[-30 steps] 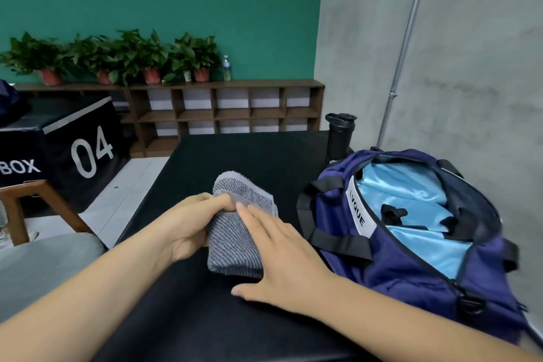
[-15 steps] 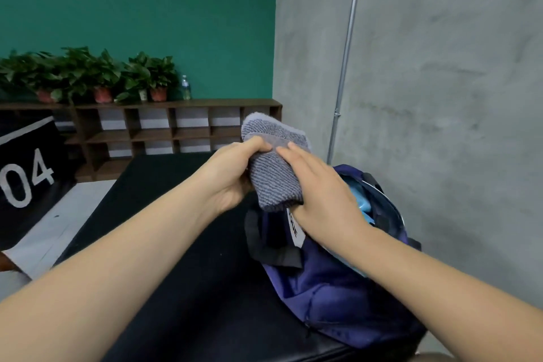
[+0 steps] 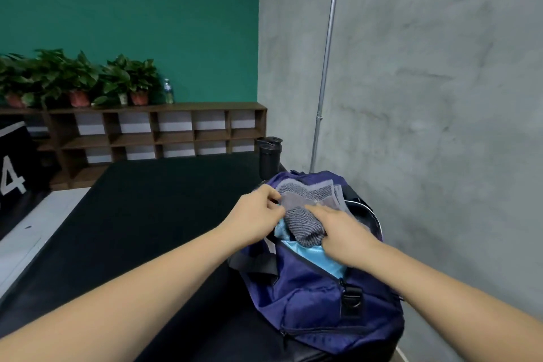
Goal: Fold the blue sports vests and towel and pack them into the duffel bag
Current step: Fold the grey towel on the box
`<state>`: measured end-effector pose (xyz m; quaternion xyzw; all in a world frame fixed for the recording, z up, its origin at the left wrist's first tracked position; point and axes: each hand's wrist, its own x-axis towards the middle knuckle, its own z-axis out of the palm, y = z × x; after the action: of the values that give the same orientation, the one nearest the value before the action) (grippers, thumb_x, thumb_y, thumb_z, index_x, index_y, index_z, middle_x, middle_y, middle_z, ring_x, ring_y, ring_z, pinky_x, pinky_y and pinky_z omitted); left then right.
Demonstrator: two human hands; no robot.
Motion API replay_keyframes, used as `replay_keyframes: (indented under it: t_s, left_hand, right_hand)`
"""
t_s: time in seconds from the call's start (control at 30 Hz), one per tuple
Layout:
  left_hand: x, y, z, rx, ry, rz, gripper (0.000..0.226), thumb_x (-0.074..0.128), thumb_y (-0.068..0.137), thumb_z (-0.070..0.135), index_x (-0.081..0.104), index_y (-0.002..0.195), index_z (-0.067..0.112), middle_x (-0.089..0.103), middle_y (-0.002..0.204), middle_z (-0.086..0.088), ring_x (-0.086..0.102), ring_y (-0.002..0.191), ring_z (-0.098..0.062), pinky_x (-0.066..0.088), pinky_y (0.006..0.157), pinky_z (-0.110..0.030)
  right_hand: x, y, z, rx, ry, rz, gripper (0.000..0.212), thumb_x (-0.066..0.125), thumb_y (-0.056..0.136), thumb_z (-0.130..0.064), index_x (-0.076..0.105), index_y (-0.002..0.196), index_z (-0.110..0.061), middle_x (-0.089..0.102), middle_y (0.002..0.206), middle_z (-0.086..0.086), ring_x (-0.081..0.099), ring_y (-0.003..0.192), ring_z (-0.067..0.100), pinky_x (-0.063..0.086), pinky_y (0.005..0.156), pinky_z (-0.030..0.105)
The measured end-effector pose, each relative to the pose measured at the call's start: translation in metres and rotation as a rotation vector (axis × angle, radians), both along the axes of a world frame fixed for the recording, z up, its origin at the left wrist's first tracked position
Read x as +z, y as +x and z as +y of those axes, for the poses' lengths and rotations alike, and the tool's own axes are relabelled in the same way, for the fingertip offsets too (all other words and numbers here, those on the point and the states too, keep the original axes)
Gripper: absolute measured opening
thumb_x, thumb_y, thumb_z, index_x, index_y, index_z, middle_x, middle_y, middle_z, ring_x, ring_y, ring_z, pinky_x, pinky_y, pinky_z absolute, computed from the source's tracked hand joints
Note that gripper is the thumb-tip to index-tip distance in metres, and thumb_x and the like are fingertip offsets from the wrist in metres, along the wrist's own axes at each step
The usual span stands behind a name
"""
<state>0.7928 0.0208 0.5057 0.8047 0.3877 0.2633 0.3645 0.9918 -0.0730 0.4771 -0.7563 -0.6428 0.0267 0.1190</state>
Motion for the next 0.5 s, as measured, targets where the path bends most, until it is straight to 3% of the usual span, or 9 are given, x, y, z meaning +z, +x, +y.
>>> replay_keyframes:
  t_s: [0.07, 0.13, 0.23, 0.33, 0.5]
  left_hand:
    - [-0.002, -0.011, -0.007, -0.042, 0.225, 0.112, 0.010, 0.064, 0.090, 0.022, 0.065, 0.098, 0.028, 0.074, 0.084, 0.011, 0.068, 0.081, -0.006, 0.055, 0.079, -0.028]
    - [-0.004, -0.021, -0.013, -0.152, 0.309, 0.222, 0.009, 0.062, 0.086, 0.034, 0.064, 0.093, 0.029, 0.071, 0.083, 0.012, 0.065, 0.081, -0.006, 0.055, 0.084, -0.033]
    - [-0.007, -0.034, -0.016, -0.313, 0.452, 0.470, 0.029, 0.056, 0.082, 0.057, 0.062, 0.099, 0.034, 0.070, 0.095, 0.017, 0.056, 0.095, -0.003, 0.048, 0.096, -0.037]
    - [-0.009, -0.041, -0.016, -0.421, 0.581, 0.525, 0.026, 0.070, 0.088, 0.050, 0.065, 0.110, 0.037, 0.066, 0.105, 0.020, 0.049, 0.107, -0.002, 0.040, 0.097, -0.034]
    - [0.001, -0.040, -0.008, -0.458, 0.708, 0.531, 0.018, 0.073, 0.098, 0.040, 0.071, 0.115, 0.036, 0.068, 0.112, 0.018, 0.047, 0.112, -0.002, 0.037, 0.096, -0.033]
  right_hand:
    - [0.003, -0.002, 0.005, -0.003, -0.038, 0.052, 0.085, 0.050, 0.086, -0.005, 0.034, 0.165, -0.033, 0.045, 0.166, 0.004, 0.043, 0.151, 0.024, 0.037, 0.121, 0.032]
    - [0.011, -0.007, 0.005, 0.013, -0.093, 0.063, 0.085, 0.050, 0.090, -0.009, 0.027, 0.167, -0.037, 0.046, 0.164, 0.008, 0.047, 0.147, 0.029, 0.040, 0.117, 0.030]
    - [0.022, -0.015, 0.000, 0.058, -0.268, 0.020, 0.091, 0.049, 0.096, -0.018, 0.003, 0.167, -0.051, 0.019, 0.176, 0.013, 0.027, 0.160, 0.032, 0.028, 0.126, 0.034]
    - [0.032, -0.019, -0.005, 0.061, -0.459, -0.076, 0.084, 0.046, 0.102, -0.042, -0.010, 0.163, -0.057, -0.003, 0.178, 0.010, 0.007, 0.164, 0.034, 0.016, 0.131, 0.046]
    - [0.064, -0.022, -0.006, 0.079, -0.624, -0.082, 0.073, 0.035, 0.101, -0.067, -0.002, 0.163, -0.058, -0.004, 0.178, 0.001, 0.002, 0.165, 0.028, 0.006, 0.131, 0.049]
